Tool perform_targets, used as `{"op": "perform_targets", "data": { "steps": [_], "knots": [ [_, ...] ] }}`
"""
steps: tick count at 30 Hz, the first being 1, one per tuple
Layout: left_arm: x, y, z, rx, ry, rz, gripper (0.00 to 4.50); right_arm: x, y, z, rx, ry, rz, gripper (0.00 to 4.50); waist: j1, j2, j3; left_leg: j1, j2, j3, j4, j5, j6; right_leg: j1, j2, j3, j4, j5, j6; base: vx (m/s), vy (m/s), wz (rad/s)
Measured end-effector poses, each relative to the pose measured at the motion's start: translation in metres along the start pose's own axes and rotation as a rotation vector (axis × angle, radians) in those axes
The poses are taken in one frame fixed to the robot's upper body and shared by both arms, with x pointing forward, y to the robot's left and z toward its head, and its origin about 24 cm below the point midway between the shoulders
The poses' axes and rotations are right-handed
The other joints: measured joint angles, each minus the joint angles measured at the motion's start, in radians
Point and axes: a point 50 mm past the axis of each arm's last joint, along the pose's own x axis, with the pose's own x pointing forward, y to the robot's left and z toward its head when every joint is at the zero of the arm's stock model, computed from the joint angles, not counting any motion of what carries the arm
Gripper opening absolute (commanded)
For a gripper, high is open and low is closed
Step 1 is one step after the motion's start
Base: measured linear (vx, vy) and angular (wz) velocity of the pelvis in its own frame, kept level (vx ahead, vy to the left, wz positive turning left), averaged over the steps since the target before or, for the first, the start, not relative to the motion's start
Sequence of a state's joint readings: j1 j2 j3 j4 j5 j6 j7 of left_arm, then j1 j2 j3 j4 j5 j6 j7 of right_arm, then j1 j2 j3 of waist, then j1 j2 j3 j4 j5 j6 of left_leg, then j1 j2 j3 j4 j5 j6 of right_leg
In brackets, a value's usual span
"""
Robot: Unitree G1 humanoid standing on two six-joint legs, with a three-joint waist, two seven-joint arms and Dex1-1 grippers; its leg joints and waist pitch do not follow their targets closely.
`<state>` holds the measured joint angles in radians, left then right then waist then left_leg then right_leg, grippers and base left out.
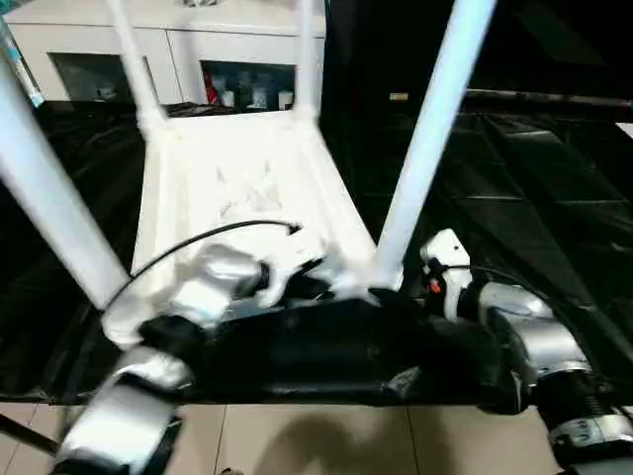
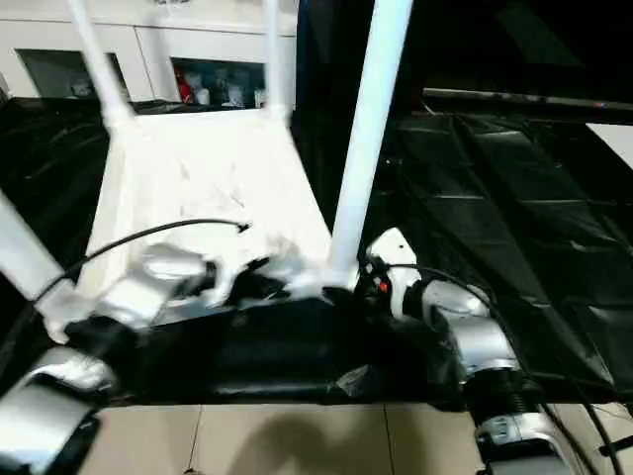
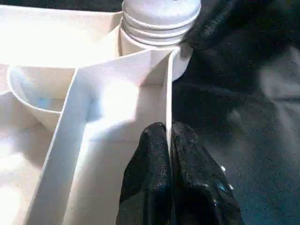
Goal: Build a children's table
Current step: Rotate leg to tighten
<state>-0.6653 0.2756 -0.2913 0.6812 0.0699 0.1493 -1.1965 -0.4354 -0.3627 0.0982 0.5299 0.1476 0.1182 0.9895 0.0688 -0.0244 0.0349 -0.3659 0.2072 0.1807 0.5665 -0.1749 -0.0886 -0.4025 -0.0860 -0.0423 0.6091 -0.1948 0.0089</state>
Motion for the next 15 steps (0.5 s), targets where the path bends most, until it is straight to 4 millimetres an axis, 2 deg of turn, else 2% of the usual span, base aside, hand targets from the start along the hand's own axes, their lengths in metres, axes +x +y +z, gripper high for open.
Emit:
{"op": "perform_targets", "data": {
  "steps": [3,8,9,11,15],
  "knots": [
    [-0.0033,-0.0033,-0.0003,0.012,0.004,-0.05,0.0,0.0017,0.0047,0.0028,-0.012,-0.007,0.062,3.93,0.014,0.0,0.0,-0.001,0.0,0.002,0.002,0.003,0.004,-0.001,-0.001,0.0,0.0,-0.001,-0.001,0.0,0.0,0.0],
    [-0.0062,-0.0052,-0.0018,0.013,0.007,-0.069,0.0,0.0028,0.0081,0.0017,-0.009,-0.005,0.105,3.93,0.017,-0.001,0.001,-0.001,0.0,0.008,0.003,0.0,0.007,-0.001,-0.003,0.002,-0.001,-0.001,-0.001,0.0,0.0,0.0],
    [-0.0063,-0.0056,-0.0022,0.011,0.008,-0.071,0.0,0.0028,0.0084,0.0015,-0.009,-0.004,0.109,3.61,0.018,-0.001,0.001,-0.001,0.0,0.01,0.003,0.0,0.007,-0.001,-0.004,0.002,-0.001,-0.001,-0.001,0.0,0.0,0.0],
    [-0.0066,-0.006,-0.0025,0.008,0.009,-0.071,0.0,0.0031,0.0093,0.0012,-0.009,-0.002,0.121,3.61,0.018,-0.001,0.001,-0.001,0.0,0.013,0.003,0.0,0.007,-0.001,-0.004,0.002,-0.001,-0.001,-0.001,0.0,0.0,0.0],
    [-0.0077,-0.0063,-0.0024,0.006,0.01,-0.069,0.0,0.0041,0.0107,0.0008,-0.011,0.001,0.134,3.19,0.017,-0.003,0.002,0.0,0.0,0.013,0.003,0.0,0.007,-0.001,-0.004,0.002,-0.001,-0.001,-0.001,0.0,0.0,0.0]
  ]
}}
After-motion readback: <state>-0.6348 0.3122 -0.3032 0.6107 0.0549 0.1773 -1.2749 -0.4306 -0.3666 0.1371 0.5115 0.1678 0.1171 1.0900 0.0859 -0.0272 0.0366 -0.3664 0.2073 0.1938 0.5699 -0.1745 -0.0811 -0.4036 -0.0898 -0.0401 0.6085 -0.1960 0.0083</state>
